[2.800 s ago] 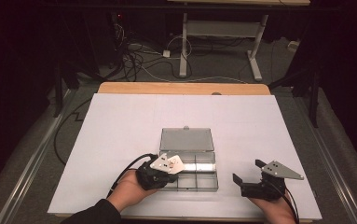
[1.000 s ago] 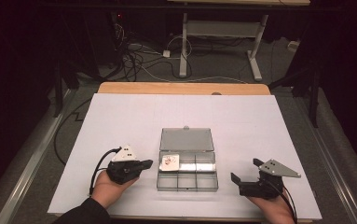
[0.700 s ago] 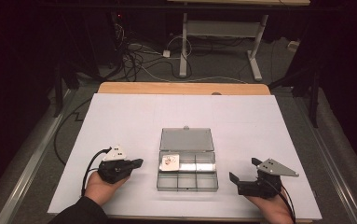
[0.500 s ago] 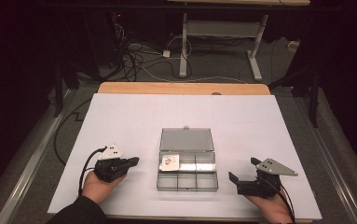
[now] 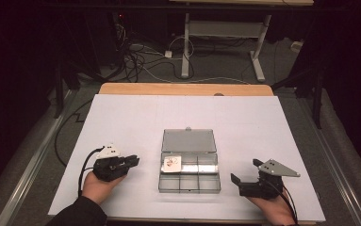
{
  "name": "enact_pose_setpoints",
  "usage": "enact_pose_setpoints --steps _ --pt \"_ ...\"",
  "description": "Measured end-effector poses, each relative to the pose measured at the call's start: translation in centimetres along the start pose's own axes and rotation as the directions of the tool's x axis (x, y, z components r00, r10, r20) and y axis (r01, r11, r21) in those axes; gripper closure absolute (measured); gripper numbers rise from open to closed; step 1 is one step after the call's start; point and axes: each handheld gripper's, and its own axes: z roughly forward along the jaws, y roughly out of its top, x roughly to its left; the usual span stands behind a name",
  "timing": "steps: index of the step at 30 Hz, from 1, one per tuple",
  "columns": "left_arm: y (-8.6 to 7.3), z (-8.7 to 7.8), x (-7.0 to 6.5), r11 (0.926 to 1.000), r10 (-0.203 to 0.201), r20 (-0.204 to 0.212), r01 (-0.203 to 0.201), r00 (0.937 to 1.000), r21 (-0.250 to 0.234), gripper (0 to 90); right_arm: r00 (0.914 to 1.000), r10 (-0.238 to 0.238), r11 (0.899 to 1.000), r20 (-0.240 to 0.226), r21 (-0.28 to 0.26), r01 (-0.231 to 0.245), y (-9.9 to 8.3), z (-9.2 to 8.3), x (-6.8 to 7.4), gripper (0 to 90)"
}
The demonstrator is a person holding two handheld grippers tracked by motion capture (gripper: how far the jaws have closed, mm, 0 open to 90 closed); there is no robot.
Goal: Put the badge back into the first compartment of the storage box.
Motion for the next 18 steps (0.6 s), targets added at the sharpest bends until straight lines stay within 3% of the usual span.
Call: enact_pose_setpoints --steps 7,10,12,16,18 --pt "0.11 0.49 -0.23 0.9996 0.004 -0.002 -0.004 1.0000 -0.027 34.6 1.0000 0.003 1.000 0.002 0.004 -0.003 -0.03 0.12 0.12 0.0" --pt "0.18 0.63 -0.39 0.9996 0.004 -0.012 -0.004 0.9999 -0.026 27.4 1.0000 0.005 1.000 0.003 0.005 -0.005 -0.02 0.15 0.15 0.0" --pt "0.34 0.76 -0.42 0.9998 -0.007 -0.032 0.006 0.9995 -0.017 12.8 1.0000 0.008 1.000 0.006 0.002 -0.008 0.06 0.18 0.13 0.0" --pt "0.66 0.92 -0.25 0.9995 -0.032 -0.028 0.032 0.9991 -0.003 0.0 1.0000 0.001 1.000 0.005 0.004 -0.001 0.11 0.37 0.15 0.0" --pt "0.80 1.00 -0.23 0.9993 -0.036 -0.038 0.037 0.9986 0.003 0.0 1.0000 0.000 1.000 0.006 0.003 0.000 0.15 0.42 0.23 0.0"
